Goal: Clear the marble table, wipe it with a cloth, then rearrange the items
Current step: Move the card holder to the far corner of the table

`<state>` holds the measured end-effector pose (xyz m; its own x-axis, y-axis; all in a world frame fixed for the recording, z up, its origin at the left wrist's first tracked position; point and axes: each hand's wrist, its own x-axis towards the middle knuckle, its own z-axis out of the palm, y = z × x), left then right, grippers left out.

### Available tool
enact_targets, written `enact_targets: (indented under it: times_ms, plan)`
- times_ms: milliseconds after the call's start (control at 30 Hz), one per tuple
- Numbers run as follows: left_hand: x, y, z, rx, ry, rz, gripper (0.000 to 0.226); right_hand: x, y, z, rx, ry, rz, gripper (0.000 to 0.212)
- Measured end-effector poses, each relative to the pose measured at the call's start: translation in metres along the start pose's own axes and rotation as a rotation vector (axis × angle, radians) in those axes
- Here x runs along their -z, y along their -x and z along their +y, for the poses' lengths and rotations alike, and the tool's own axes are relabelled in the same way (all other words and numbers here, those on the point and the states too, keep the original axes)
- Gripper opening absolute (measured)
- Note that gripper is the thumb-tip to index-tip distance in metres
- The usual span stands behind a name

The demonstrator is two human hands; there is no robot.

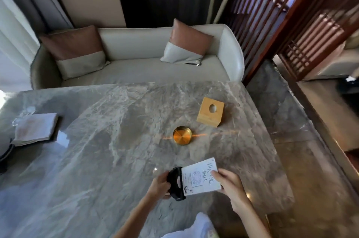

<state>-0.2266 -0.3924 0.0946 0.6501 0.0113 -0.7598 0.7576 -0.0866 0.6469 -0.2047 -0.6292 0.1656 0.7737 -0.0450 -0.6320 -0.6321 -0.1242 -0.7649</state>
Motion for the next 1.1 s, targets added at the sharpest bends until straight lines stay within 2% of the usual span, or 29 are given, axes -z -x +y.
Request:
enact_targets:
  times_ms: [133,233,400,567,667,733,800,867,933,1033,1100]
  plan:
    - [-0.034,-0.018,0.007,0.050,-0.001,-0.083,0.044,0.022,0.008,0.005,0.007,-0.017,0.076,0.013]
    - [-0.069,-0.028,0.020,0.022,0.005,-0.125,0.035,0.051,0.006,0.003,0.004,-0.022,0.130,0.011]
    - [-0.134,-0.051,0.044,-0.146,-0.114,-0.184,0.061,0.110,-0.021,-0.013,0.047,0.032,0.234,0.009]
    - [-0.206,-0.079,0.132,-0.178,-0.101,-0.238,0.060,0.179,-0.089,-0.054,0.119,0.122,0.213,0.011]
    - [-0.241,-0.124,0.188,-0.240,-0.109,-0.191,0.073,0.212,-0.140,-0.102,0.195,0.109,0.224,0.013]
    - [-0.255,-0.158,0.224,-0.245,-0.027,-0.182,0.078,0.228,-0.179,-0.138,0.230,0.108,0.214,0.009]
    - [-0.264,-0.191,0.261,-0.166,0.087,-0.146,0.069,0.240,-0.226,-0.168,0.268,0.157,0.210,0.006]
    - [-0.267,-0.252,0.278,-0.079,0.338,-0.115,0.050,0.248,-0.277,-0.188,0.297,0.244,0.197,0.023]
    - [-0.273,-0.316,0.283,-0.043,0.463,0.007,0.036,0.250,-0.333,-0.199,0.325,0.318,0.172,0.041]
    - [-0.279,-0.384,0.287,0.053,0.622,0.048,0.055,0.230,-0.371,-0.230,0.371,0.397,0.178,0.039]
    - [-0.276,-0.376,0.314,0.057,0.616,0.101,0.071,0.215,-0.385,-0.247,0.373,0.496,0.204,0.036]
